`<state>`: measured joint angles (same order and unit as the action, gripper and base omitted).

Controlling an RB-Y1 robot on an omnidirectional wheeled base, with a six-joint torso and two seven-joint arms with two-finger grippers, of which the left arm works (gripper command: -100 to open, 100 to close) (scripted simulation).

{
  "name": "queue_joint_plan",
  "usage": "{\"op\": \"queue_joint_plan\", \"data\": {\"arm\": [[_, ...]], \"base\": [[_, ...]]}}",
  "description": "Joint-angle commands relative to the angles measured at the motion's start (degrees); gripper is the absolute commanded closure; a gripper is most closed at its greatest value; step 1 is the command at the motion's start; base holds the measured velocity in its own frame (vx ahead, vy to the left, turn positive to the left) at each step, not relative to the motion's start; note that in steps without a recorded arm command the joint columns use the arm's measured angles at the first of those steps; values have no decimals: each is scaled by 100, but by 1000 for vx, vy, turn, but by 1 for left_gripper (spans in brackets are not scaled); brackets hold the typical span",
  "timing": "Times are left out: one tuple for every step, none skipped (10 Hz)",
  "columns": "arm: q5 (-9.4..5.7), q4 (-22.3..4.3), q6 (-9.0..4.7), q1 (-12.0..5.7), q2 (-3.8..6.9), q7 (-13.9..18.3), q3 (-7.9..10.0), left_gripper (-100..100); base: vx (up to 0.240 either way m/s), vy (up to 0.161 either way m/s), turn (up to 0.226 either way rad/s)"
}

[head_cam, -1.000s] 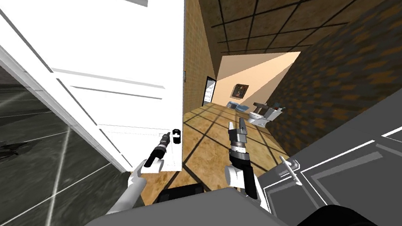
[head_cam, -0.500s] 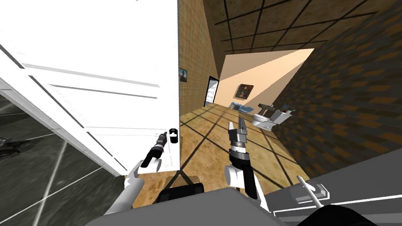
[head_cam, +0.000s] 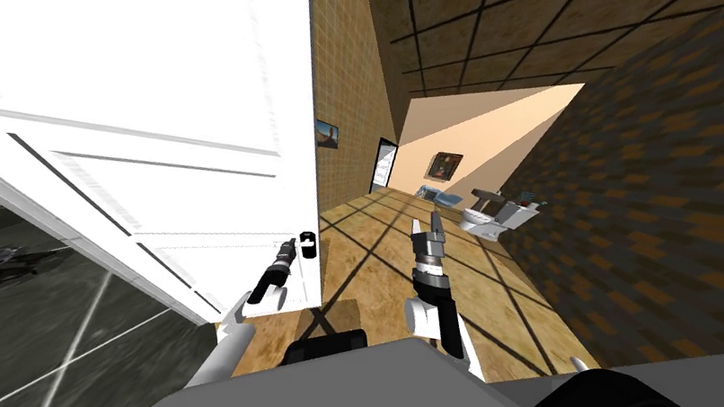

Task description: Push the door open

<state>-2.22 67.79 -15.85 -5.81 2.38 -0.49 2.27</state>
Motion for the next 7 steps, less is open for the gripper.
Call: {"op": "queue_joint_plan", "data": {"arm": [[-7,-4,-35,-49,29,-44,126,100],[-17,6,-34,-40,42,-58,195,100],[-28,16,-33,-29,49,-74,269,100],[-39,26,-31,-18,49,-90,344,100],[-50,37,-30,-7,41,-105,419,100],[-60,47,-29,3,27,-120,490,100],[-70,56,-28,13,7,-134,556,100]], "base": [[169,-88,49],[167,-107,56],[197,-110,77],[192,-140,97],[181,-109,84],[218,-100,71],[228,-124,84]]}}
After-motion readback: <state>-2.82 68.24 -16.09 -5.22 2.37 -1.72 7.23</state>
